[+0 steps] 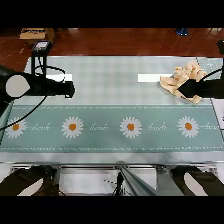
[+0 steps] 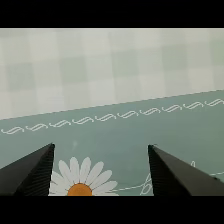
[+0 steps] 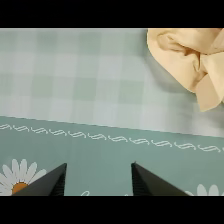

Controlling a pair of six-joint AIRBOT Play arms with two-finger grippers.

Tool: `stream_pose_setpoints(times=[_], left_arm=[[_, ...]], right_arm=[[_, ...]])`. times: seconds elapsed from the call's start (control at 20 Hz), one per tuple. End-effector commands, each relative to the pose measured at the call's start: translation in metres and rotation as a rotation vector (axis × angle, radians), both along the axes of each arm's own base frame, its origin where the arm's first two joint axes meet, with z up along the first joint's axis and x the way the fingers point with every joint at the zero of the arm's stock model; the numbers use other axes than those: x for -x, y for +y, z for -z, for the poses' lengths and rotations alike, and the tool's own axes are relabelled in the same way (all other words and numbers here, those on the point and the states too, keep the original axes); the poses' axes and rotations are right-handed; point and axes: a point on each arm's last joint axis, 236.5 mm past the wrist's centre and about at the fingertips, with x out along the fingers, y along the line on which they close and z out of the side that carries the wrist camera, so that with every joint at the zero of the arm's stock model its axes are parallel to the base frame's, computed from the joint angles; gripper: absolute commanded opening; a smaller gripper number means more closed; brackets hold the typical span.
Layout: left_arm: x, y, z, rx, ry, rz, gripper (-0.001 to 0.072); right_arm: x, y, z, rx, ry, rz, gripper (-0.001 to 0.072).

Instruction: Fold the shirts.

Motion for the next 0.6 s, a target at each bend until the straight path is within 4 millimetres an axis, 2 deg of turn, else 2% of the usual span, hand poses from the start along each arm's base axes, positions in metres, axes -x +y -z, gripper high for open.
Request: stream_pose_setpoints(times=[0.0,0.55], left_arm=[[-0.0003,0.0001,-0.0002,0.0,0.0,0.0,0.0695],[-0.0003,0.0001,-0.0002,-0.006,-0.002,0.01,0.0695]], right_arm=[[0.0002,0.0002,0.0,0.0,0.0,0.0,0.0476],[0.0002,0.0002,0.0,0.0,0.0,0.0,0.0476]])
